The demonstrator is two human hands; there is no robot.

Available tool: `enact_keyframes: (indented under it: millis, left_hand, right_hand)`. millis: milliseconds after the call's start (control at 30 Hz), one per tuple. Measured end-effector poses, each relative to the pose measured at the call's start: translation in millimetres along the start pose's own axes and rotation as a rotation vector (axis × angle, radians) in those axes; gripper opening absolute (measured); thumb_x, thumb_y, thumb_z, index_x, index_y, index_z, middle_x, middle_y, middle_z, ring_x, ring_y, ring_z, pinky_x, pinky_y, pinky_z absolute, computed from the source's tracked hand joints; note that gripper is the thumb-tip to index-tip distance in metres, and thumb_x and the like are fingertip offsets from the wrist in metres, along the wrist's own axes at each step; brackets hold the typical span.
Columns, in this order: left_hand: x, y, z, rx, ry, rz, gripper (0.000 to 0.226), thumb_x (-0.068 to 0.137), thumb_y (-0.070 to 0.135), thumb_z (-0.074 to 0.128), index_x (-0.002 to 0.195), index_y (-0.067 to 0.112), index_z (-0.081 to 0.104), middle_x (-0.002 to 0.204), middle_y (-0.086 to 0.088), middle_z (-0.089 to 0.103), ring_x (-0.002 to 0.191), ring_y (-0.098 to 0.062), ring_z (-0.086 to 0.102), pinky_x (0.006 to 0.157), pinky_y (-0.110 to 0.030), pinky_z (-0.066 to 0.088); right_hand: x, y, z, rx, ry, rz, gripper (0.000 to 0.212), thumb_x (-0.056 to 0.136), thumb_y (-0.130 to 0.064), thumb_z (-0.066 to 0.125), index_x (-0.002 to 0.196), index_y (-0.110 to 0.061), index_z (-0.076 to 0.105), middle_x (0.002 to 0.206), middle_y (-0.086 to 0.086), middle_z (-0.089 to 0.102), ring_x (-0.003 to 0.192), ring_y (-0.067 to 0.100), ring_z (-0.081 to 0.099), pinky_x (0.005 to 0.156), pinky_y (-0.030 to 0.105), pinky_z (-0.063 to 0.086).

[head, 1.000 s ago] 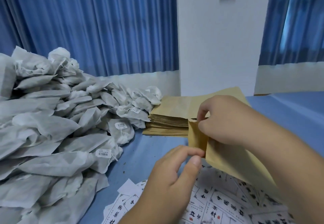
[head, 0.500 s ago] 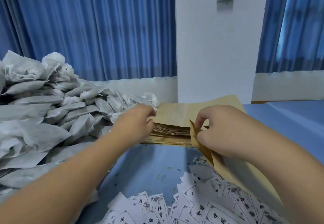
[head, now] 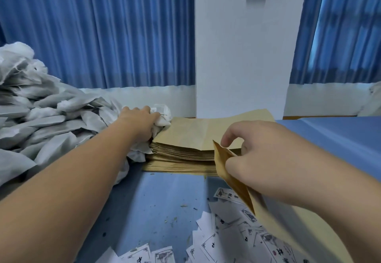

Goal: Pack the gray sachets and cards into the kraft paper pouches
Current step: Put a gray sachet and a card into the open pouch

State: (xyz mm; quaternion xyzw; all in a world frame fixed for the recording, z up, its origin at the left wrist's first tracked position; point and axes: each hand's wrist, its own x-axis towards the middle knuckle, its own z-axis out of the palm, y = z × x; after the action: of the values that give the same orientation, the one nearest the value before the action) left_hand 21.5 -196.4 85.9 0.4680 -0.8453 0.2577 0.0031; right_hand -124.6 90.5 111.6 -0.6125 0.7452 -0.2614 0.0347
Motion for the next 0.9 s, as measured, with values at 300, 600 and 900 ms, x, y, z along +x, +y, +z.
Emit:
enact_keyframes:
  millis: [300, 600, 900]
  left_hand:
    - [12.2, 5.9, 30.3, 0.040, 0.066, 0.018, 0.050, 0.094, 0.035, 0.040, 0.143, 0.034, 0.028, 0.130, -0.003, 0.046, 0.113, -0.025, 0.048, 0.091, -0.040, 0.039]
    - [-4.1, -12.5, 10.1, 0.034, 0.310, -0.016, 0.035, 0.094, 0.045, 0.042, 0.120, 0.023, 0.052, 0.110, -0.001, 0.056, 0.101, -0.022, 0.051, 0.082, -0.036, 0.039]
    - [-111.8, 55.6, -63.8, -1.724, 0.519, -0.314, 0.016, 0.089, 0.029, 0.058, 0.078, 0.017, 0.064, 0.064, 0.009, 0.065, 0.055, -0.004, 0.056, 0.047, -0.020, 0.039]
  right_hand:
    - [2.2, 0.8, 4.1, -0.005, -0.005, -0.020, 0.025, 0.076, -0.024, 0.050, 0.097, -0.038, 0.051, 0.064, -0.011, 0.048, 0.059, 0.003, 0.049, 0.046, 0.020, 0.030]
    - [3.9, 4.3, 2.1, -0.026, -0.013, -0.024, 0.029, 0.075, -0.024, 0.051, 0.101, -0.037, 0.054, 0.069, -0.013, 0.052, 0.059, 0.001, 0.049, 0.046, 0.019, 0.030]
    - [0.5, 4.6, -4.0, -0.067, -0.161, 0.011, 0.031, 0.079, -0.023, 0.052, 0.108, -0.029, 0.043, 0.073, -0.008, 0.056, 0.059, 0.009, 0.054, 0.049, 0.025, 0.042]
